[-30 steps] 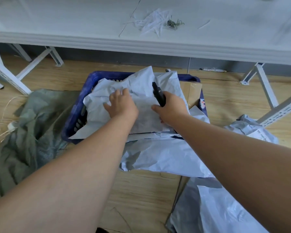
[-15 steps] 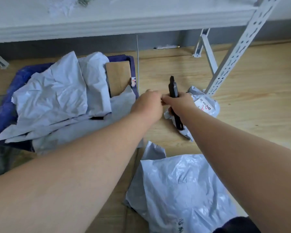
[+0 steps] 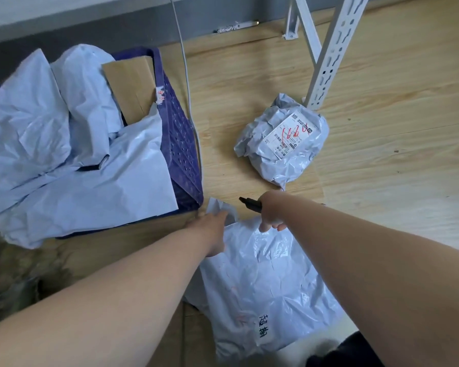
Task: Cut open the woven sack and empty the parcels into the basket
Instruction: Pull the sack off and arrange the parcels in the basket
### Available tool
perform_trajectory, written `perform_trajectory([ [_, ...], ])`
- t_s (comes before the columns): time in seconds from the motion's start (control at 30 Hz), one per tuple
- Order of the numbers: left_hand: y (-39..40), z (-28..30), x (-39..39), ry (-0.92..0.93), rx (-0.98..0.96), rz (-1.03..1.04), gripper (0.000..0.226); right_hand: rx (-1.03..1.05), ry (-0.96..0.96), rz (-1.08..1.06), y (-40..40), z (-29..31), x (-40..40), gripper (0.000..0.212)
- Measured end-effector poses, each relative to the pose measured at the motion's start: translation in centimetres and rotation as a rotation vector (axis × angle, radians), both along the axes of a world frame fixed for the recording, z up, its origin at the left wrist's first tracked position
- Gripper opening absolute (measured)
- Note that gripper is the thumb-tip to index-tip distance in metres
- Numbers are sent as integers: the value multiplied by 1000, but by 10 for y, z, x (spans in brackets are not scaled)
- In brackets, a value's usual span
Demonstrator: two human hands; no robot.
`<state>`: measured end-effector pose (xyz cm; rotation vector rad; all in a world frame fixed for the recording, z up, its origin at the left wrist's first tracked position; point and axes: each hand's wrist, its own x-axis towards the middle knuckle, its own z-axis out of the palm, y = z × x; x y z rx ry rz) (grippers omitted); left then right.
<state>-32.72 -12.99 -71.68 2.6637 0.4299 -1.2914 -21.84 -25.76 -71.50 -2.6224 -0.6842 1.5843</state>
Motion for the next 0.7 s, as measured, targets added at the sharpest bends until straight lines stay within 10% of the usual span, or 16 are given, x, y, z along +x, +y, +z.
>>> perform_trajectory([
  [0.3,-22,20,22,-189,-56,88,70,275,-28,-413,-12,7,14,26],
  [0.7,11,152,83,-1106,-391,574,11,994,-829,-470,65,171,25,23],
])
